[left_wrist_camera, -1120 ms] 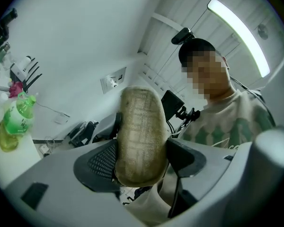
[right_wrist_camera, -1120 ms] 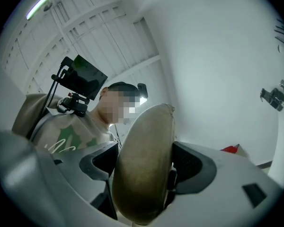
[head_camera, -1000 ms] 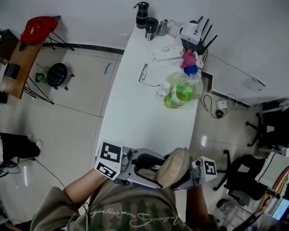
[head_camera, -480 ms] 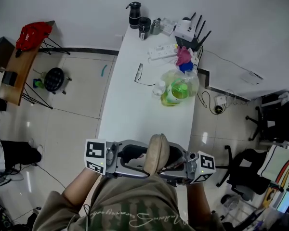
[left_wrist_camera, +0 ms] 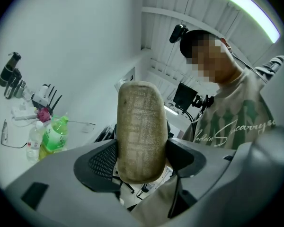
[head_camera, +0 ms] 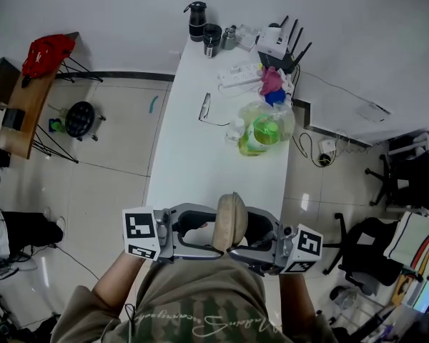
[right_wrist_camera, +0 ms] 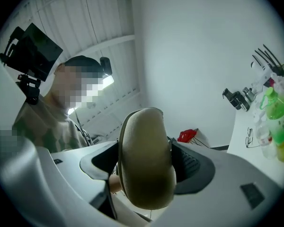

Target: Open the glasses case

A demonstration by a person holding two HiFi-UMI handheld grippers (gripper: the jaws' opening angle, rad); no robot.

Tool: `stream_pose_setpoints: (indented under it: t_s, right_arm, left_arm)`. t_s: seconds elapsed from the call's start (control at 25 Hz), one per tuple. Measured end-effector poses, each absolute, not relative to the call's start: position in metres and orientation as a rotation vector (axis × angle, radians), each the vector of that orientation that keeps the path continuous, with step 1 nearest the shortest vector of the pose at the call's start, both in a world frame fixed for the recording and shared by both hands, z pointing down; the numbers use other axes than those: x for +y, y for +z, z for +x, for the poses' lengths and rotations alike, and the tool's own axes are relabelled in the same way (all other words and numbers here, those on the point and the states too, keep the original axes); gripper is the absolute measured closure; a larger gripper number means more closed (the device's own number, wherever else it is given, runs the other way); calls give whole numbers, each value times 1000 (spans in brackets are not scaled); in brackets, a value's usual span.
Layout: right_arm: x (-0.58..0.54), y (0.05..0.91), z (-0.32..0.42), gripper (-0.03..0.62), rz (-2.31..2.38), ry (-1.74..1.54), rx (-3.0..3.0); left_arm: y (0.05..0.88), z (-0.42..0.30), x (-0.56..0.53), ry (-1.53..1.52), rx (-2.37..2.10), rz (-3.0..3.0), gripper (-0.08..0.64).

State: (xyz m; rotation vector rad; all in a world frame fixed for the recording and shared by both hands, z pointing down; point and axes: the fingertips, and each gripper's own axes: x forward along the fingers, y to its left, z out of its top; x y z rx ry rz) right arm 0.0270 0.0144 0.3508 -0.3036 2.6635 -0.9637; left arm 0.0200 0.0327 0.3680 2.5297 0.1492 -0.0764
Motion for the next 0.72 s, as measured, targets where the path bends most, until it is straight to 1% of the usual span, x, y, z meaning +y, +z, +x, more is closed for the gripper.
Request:
stream_pose_setpoints:
  t_s: [0.24, 0.48, 0.64, 0.72]
  right_arm:
    - [13, 358, 26, 242, -343, -970, 2614]
    - [17, 365, 23, 241, -316, -985, 2639]
    - [9, 355, 35, 242, -247, -1157, 2383]
    - [10, 358, 31, 242, -272, -1157, 2436]
  left_arm:
    - [366, 19, 28, -136, 126, 2505, 214]
    - [372, 18, 31, -102, 125, 2513, 215]
    - [365, 14, 30, -176, 163, 2446, 214]
    - [367, 15, 30, -142, 152, 2452, 214]
